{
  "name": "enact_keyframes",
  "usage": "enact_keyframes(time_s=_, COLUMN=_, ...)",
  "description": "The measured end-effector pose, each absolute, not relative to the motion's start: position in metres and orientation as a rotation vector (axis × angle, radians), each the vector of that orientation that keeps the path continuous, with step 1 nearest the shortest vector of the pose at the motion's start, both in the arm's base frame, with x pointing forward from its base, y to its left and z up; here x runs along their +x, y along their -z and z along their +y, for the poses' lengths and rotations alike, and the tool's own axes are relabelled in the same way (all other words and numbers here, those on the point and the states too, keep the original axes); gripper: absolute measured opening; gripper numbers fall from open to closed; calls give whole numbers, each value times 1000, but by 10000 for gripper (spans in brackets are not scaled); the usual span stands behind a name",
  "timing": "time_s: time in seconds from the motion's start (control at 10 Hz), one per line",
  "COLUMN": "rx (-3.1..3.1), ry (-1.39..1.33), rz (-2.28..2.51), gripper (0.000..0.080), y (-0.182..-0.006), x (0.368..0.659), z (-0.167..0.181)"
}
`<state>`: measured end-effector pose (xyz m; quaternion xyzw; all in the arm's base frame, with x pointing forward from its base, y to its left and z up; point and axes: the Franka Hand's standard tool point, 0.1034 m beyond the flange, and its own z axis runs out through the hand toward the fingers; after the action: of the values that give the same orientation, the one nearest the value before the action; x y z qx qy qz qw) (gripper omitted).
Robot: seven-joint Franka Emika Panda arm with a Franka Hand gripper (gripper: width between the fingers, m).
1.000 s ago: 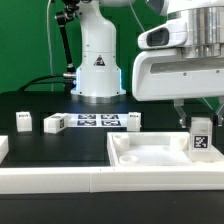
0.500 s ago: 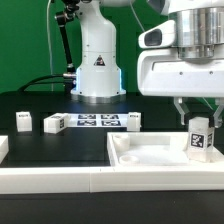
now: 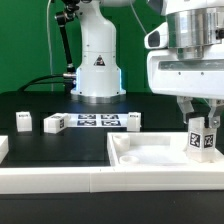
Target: Assemble square table
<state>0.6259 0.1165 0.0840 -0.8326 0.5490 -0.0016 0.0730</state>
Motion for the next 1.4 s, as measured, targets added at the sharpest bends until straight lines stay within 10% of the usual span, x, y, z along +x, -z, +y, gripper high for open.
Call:
enact_keyframes(time_s=0.5, rx=-2234, ry=-34, rz=1980, gripper=290, y=-84, x=626, z=118)
enact_keyframes(time_s=0.7, rx=-2233, ry=-38, rz=1978, gripper=369, y=-83, x=626, z=118)
enact_keyframes(time_s=0.9, rx=-2353, ry=-23, rz=1834, gripper=618, y=-83, x=626, z=118)
enact_keyframes(time_s=1.4, rx=-2665, ry=26, rz=1373, gripper=649, y=-82, x=625, z=120)
